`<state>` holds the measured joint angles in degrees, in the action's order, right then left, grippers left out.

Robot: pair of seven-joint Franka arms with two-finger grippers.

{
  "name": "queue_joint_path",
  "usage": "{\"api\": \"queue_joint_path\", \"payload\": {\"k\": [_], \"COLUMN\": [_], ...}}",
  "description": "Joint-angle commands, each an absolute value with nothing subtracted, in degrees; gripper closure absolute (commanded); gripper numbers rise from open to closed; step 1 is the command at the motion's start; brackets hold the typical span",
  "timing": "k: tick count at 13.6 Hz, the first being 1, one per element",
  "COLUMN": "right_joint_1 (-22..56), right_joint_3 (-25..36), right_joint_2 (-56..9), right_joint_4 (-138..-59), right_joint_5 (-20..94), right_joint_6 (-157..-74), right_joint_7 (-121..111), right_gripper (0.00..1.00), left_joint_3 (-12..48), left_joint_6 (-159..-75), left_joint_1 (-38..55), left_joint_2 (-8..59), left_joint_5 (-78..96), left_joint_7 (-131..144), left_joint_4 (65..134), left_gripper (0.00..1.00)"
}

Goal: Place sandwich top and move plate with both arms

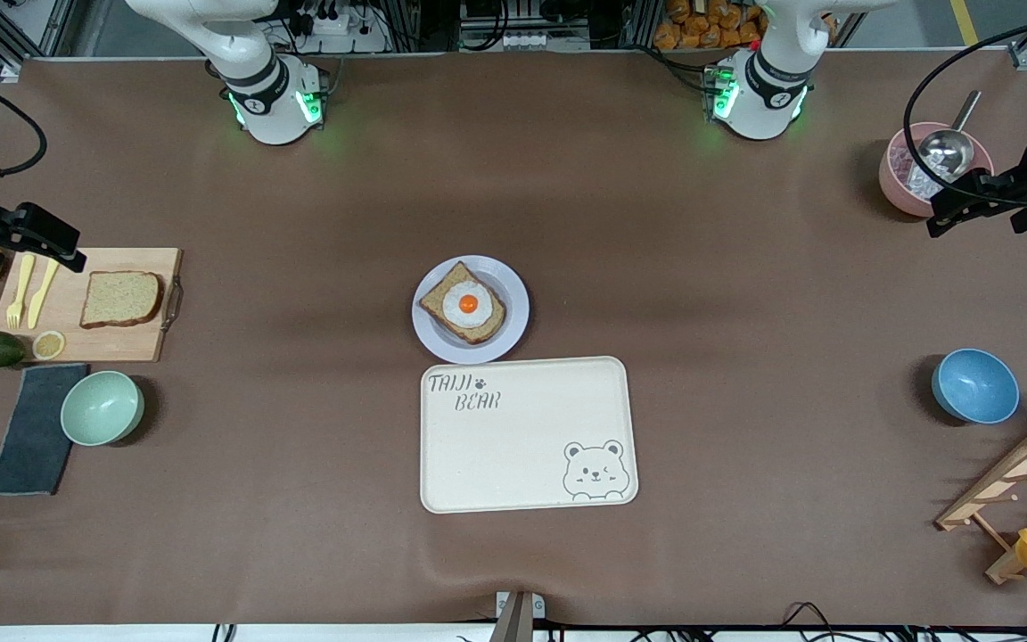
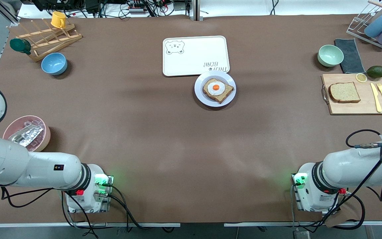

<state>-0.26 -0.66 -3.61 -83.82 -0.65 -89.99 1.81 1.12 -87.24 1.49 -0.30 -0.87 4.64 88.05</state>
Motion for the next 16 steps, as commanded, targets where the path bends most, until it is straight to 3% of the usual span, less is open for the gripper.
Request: {"api": "queue_joint_path", "payload": {"k": [1,16], "right_joint_1": [0.3,-3.4], "right_joint_3": [-0.5,-0.3], "right_joint_2": [-3.3,-5.9], "right_joint_4": [-83.8,-84.3], "right_joint_5": [-2.1,1.2], "right_joint_6": [-89.8,-89.9], "right_joint_7": [3.2,-0.4], "right_gripper": [0.00,0.00], "left_joint_3": [0.9,1.1], "left_joint_6": [-86.5,-86.6], "left_joint_1": [1.9,2.3], "left_joint_2": [0.4,3.6], "left_joint_5": [-0.9,-0.7], "left_joint_7": [4.7,4.1], "left_joint_4": [86.5,82.2], "left_gripper": [0.00,0.00]}}
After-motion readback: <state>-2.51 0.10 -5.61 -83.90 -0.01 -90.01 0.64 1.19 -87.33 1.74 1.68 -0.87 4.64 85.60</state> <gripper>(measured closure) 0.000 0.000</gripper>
